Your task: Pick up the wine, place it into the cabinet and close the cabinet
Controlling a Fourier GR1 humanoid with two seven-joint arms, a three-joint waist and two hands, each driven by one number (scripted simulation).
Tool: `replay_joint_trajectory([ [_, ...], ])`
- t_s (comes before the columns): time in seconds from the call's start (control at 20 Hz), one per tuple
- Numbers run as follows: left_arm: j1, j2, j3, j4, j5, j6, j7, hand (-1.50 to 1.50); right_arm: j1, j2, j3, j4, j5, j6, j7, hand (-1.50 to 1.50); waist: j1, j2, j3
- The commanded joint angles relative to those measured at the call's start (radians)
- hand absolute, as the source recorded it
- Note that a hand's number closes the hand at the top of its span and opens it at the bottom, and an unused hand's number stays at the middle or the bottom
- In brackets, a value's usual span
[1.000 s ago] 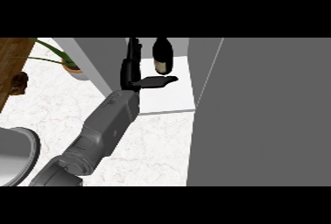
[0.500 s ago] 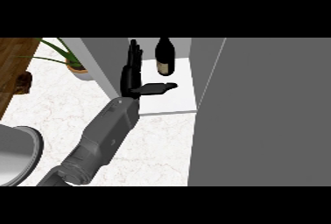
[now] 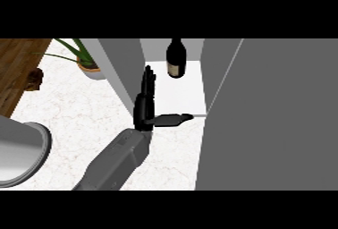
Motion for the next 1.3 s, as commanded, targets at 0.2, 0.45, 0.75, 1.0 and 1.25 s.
replay_joint_trajectory([
  [0.2,0.241,0.002,-0.150,-0.418,-0.105,0.185,0.098,-1.50,0.025,-0.022,-0.043,-0.087,-0.049,0.002,0.045,-1.50,0.026,0.000,0.000],
  [0.45,0.337,0.033,-0.202,-0.653,-0.168,0.285,0.179,-1.50,0.079,-0.007,0.007,-0.113,-0.010,0.007,0.017,-1.50,0.022,0.001,0.000],
  [0.75,0.525,0.120,-0.276,-0.870,-0.260,0.354,0.209,-1.50,0.044,-0.027,-0.050,-0.066,-0.058,0.024,0.000,-1.50,0.023,0.003,0.000],
  [1.0,0.599,0.221,-0.245,-1.042,-0.253,0.288,0.268,-1.50,0.082,-0.026,-0.034,-0.078,-0.057,0.052,-0.006,-1.50,0.021,0.003,0.000],
  [1.25,0.684,0.305,-0.307,-1.177,-0.275,0.269,0.294,-1.50,0.091,-0.010,0.015,-0.107,-0.120,0.057,0.061,-1.50,0.021,0.002,0.000],
])
